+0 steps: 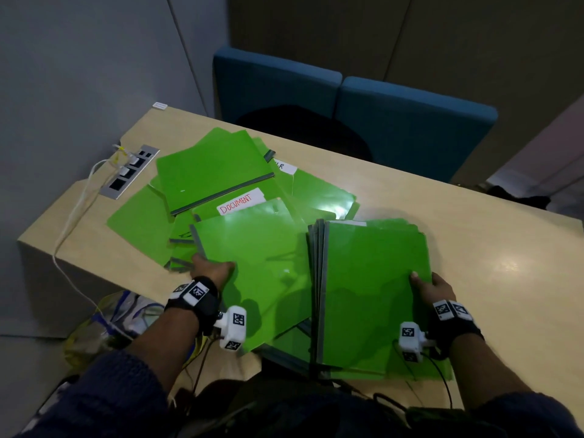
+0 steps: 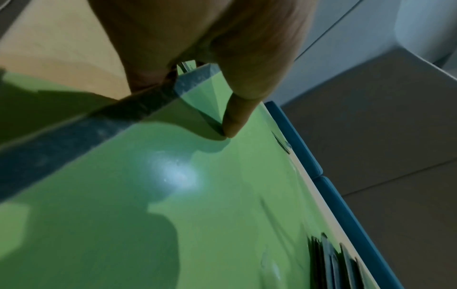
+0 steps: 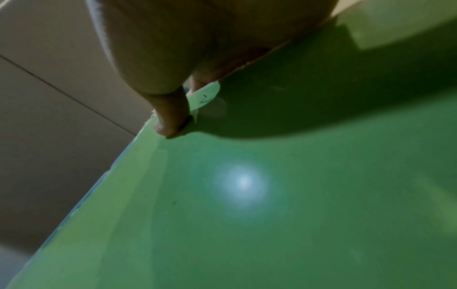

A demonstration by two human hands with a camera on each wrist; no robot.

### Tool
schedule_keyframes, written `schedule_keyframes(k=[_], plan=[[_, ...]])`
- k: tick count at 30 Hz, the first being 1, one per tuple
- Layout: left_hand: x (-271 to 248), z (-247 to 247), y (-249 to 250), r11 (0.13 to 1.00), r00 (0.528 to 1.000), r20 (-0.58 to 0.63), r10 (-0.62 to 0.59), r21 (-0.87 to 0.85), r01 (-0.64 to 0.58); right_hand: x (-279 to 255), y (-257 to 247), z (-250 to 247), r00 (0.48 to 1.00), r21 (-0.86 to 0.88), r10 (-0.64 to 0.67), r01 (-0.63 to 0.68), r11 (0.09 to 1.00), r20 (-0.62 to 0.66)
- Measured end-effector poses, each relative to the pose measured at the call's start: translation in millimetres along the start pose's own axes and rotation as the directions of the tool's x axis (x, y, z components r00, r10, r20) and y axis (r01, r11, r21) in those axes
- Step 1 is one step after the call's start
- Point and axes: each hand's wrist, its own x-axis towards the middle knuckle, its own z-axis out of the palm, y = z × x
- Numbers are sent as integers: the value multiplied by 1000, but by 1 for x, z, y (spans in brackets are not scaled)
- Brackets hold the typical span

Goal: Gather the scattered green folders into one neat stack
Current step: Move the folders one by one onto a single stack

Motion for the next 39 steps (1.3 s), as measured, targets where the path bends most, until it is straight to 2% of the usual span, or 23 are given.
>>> schedule_keyframes(k=[5, 8, 12, 17, 21, 24, 27, 30, 34, 36, 39], plan=[[-11, -2, 13, 994, 999, 13, -34, 102, 32, 6, 8, -3, 999, -21, 42, -41, 999, 33], [-17, -5, 17, 988, 999, -28, 28, 155, -24, 14, 9, -6, 998, -38, 44, -42, 998, 52], [-21, -2, 22, 996, 996, -47, 81, -42, -83, 31, 10, -13, 997, -63, 56, -53, 997, 47], [-31, -7, 28, 975, 986, -12, 168, -142, -168, 35, 11, -20, 998, -91, 54, -50, 995, 42], [-44, -27, 53, 910, 933, -78, 350, -207, -359, 29, 18, -27, 997, -66, 69, -66, 996, 40], [-53, -49, 86, 847, 868, -164, 469, -194, -494, 29, 24, -31, 997, -70, 70, -67, 995, 37], [-51, -61, 113, 772, 805, -180, 564, -230, -593, 27, 27, -34, 997, -96, 79, -77, 992, 11], [-51, -38, 118, 779, 810, -66, 582, -241, -579, 24, 28, -33, 994, -71, 106, -105, 992, 18], [-76, 45, 101, 802, 794, 128, 594, -176, -571, 28, 38, -33, 993, -63, 122, -121, 991, 4], [-91, 86, 86, 842, 804, 250, 539, -124, -525, 25, 38, -35, 993, -106, 118, -118, 987, -10], [-103, 130, 65, 865, 826, 312, 470, 23, -501, 26, 37, -36, 995, -103, 96, -97, 990, -16]])
